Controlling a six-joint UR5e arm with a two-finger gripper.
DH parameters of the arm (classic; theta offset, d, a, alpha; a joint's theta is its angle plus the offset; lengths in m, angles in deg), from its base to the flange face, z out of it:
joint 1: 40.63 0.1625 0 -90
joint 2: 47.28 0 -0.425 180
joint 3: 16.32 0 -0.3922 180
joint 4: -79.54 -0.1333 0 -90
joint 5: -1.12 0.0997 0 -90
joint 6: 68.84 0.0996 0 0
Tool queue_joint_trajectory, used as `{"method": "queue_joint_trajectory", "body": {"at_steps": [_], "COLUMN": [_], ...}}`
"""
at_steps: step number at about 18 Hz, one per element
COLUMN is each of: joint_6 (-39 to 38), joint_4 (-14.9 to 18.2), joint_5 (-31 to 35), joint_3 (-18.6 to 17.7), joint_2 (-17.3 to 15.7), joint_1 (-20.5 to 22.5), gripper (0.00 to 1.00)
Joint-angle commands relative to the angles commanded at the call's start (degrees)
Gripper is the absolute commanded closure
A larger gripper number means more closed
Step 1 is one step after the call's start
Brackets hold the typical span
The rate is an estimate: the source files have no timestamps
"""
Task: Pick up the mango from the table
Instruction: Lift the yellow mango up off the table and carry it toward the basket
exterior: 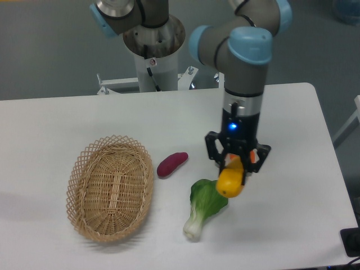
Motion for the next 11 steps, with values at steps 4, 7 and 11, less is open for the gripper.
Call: {"method": "queue_joint_trajectory", "body": {"at_steps": [4, 7, 11], "joint_6": [-2.2, -2.2, -2.3], "joint_4": [0.0, 0.0, 0.0], "joint_5": [0.0, -0.1, 0.0], "joint_3": [0.1, 0.5, 0.2], "joint_2": [-0.9, -1.0, -1.0], "joint_1": [-1.0, -1.4, -1.8], "gripper": [0.49, 0.49, 0.49]}}
